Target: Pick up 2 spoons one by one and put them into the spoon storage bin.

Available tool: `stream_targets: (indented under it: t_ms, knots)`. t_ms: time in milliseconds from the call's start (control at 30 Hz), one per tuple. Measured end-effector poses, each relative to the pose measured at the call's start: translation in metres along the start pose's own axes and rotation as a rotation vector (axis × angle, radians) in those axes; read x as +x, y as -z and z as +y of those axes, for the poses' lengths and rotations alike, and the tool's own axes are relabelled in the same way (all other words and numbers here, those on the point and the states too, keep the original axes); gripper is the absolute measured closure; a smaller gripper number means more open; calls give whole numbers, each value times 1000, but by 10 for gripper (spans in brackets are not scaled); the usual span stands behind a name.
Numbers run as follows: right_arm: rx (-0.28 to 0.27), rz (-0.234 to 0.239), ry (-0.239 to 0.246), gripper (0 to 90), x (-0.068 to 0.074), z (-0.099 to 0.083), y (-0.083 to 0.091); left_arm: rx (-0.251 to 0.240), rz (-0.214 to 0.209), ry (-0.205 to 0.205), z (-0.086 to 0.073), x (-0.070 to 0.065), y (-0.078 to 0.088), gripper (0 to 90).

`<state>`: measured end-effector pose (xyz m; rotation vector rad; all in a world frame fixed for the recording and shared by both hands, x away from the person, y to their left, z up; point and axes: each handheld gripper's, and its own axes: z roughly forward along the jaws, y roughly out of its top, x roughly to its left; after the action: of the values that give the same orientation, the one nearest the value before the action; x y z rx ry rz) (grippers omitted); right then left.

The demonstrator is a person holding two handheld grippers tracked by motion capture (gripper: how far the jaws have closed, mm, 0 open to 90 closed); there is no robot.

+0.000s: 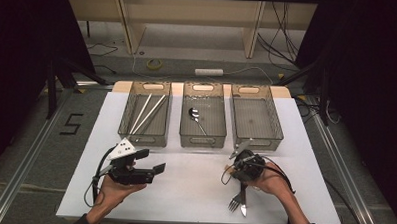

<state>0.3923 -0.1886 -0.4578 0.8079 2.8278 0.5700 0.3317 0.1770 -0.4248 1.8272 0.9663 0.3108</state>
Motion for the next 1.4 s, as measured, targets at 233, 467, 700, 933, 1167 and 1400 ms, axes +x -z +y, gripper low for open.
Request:
stream_targets:
  t_ms: [233, 467, 700, 933, 1167, 1400]
  knots:
    - [-43, 8, 5, 762, 2, 3, 11, -1, 2, 0, 0, 0, 1, 187]
    - [-108, -2, -20, 762, -3, 8, 29, -20, 8, 11, 1, 4, 4, 187]
    - [-185, -32, -38, 760, -13, 24, 43, -35, 10, 9, 0, 5, 7, 183]
    - [-238, -47, -59, 759, -26, 46, 51, -46, 11, -4, -1, 5, 9, 170]
    - [-291, -59, -91, 759, -37, 76, 57, -48, 12, -2, -3, 3, 13, 163]
    - [-322, -64, -94, 759, -44, 105, 56, -60, 27, -1, -4, 4, 15, 161]
